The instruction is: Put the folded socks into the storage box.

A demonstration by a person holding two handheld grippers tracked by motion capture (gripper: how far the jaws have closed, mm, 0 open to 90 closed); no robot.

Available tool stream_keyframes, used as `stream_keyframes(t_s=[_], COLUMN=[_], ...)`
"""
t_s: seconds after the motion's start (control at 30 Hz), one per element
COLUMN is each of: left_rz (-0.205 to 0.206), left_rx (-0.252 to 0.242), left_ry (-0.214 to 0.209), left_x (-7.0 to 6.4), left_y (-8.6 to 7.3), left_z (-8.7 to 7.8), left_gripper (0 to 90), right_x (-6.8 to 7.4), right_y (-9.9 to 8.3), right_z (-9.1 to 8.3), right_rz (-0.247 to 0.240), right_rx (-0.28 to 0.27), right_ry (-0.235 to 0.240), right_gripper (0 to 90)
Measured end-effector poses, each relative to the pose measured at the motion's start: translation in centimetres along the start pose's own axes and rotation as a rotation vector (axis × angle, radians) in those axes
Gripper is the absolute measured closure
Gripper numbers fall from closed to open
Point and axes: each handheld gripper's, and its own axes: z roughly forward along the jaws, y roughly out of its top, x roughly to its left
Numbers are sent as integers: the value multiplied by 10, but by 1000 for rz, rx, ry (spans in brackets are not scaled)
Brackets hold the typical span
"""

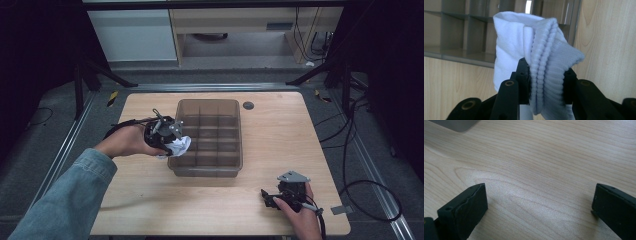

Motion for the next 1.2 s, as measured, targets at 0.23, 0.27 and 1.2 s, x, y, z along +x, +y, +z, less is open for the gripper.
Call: stream_keyframes(t_s=[0.23, 0.27, 1.2], left_rz=[29, 33, 24], left_rx=[2, 5, 63], left_ry=[-27, -30, -134], left_x=[-4, -5, -2], left_y=[12, 14, 27], left_z=[5, 6, 47], left_gripper=[672, 672, 663], right_x=[0, 0, 0], right_y=[0, 0, 0], right_z=[0, 0, 0], right_rz=[2, 2, -1], right_rx=[1, 1, 2], right_ry=[0, 0, 1], right_gripper=[3, 3, 3])
